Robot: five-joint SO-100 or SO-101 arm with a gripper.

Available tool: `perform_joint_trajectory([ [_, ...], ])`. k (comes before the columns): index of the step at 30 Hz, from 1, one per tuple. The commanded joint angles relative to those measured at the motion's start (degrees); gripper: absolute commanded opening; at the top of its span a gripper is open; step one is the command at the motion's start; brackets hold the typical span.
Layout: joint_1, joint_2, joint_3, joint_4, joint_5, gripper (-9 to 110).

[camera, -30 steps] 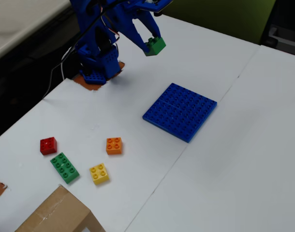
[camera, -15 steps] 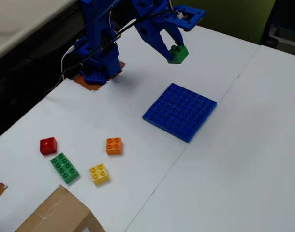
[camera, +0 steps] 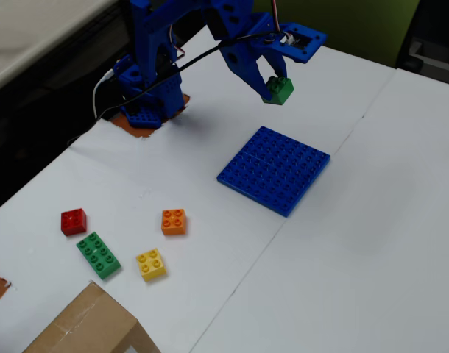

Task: Pick up the 2x2 green block and go up the 8x8 blue block.

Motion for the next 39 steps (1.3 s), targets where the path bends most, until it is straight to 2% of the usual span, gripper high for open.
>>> perform_joint_trajectory([
  [1, -1.1, -0.7, -1.1, 2.5, -0.5, 0],
  [23, -1.4, -6.5, -0.4, 2.5, 4.6, 0],
  [39, -1.4, -6.4, -0.4, 2.5, 4.2, 0],
])
